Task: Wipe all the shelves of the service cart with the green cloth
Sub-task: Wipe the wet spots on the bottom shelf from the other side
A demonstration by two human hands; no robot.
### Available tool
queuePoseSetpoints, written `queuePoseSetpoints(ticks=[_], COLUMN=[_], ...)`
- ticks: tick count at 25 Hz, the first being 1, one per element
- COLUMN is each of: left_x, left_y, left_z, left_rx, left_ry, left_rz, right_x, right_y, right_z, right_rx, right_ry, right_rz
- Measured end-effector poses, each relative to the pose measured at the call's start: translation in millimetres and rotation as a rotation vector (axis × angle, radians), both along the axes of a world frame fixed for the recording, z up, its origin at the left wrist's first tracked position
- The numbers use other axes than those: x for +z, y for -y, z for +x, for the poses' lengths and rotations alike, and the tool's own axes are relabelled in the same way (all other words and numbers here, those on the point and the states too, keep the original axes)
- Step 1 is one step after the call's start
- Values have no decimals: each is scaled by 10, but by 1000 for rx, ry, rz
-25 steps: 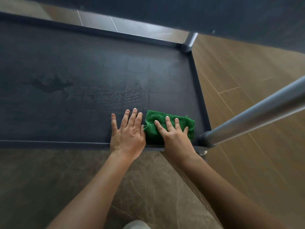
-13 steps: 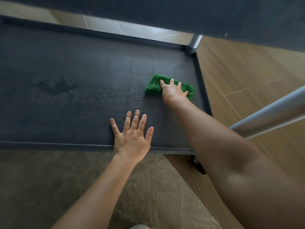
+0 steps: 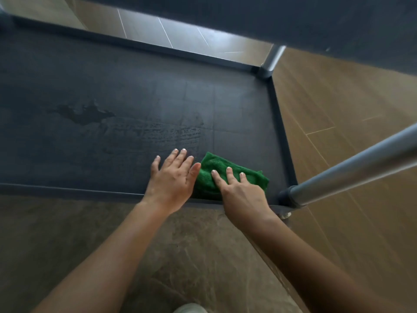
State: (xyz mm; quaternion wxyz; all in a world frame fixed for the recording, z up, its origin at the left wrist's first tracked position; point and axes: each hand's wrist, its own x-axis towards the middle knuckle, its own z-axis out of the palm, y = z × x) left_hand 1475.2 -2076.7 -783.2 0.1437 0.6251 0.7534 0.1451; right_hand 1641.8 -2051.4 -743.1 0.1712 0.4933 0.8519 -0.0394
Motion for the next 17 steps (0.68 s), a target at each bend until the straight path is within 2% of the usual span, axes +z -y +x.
queuePoseSetpoints(ticks=[3, 5, 7, 9, 12, 17], left_x=[-26, -38, -67, -99, -125, -101], left_y=[127, 182, 185, 169, 169, 158], left_z=[-401, -577, -621, -612, -607, -569], left_rx=[-25, -8, 11, 14, -6, -17], left_ry=[-187, -256, -244, -212, -213, -243], left_rz=[37, 0, -41, -63, -75, -122], right_x=[35, -2, -112, -250, -374, -423], right_y=[-222, -437, -576, -694, -983, -1738], right_z=[78, 115, 107, 26, -287, -996], right_rx=[279, 444, 506, 536, 490, 190], right_ry=[-45, -117, -143, -181, -266, -274], right_rz=[80, -49, -139, -93, -26, 9])
